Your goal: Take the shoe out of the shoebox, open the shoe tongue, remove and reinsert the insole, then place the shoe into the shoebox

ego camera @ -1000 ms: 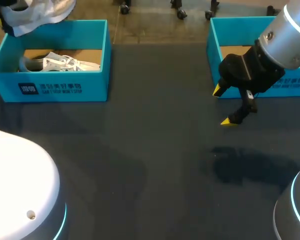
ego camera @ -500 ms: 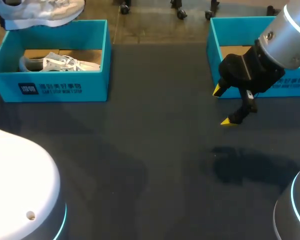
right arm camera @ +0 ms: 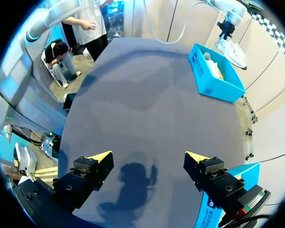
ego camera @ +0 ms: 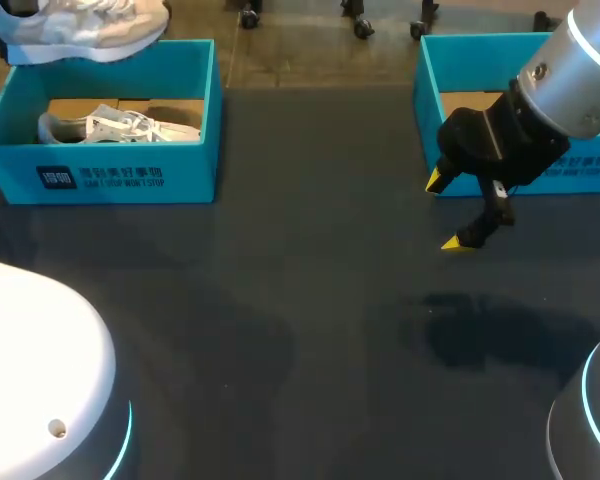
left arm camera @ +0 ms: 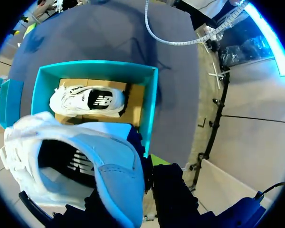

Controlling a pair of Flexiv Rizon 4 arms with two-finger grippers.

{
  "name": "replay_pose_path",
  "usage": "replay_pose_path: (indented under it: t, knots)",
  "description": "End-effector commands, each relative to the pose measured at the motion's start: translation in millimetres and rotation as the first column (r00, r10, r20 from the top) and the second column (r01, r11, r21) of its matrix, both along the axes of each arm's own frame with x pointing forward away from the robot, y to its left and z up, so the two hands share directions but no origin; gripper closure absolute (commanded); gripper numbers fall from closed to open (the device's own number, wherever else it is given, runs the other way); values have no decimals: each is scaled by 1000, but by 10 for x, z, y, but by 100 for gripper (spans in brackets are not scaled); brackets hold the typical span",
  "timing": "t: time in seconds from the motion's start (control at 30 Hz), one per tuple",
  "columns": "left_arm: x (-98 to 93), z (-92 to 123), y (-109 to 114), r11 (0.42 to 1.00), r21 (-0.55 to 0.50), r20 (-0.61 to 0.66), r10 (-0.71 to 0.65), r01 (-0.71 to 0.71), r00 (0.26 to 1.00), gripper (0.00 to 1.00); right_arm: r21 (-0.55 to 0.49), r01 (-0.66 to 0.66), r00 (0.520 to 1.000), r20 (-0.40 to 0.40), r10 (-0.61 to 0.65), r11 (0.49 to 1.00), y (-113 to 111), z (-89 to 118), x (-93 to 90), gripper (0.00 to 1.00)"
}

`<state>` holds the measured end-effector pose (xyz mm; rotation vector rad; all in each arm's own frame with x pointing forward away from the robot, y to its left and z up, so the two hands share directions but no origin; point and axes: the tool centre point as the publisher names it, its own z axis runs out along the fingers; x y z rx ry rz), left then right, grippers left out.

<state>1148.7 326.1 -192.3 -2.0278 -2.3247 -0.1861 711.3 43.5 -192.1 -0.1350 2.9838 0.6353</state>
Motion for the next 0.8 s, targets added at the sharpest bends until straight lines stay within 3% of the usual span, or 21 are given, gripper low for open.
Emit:
replay_pose_path:
  t: [0.03,0.47,0.8]
  knots:
    - [-15,-81,8,1000,-4,17,-22,22,1000,100,-2,1,1000,0,-1,1000,11,-13,6,0]
    - [-24,-480,-184,1000,5,40,-26,26,999,100,-2,1,1000,0,-1,1000,11,-13,6,0]
    - [131,-759,-271,1000,5,52,-13,13,999,100,-2,1,1000,0,-1,1000,11,-13,6,0]
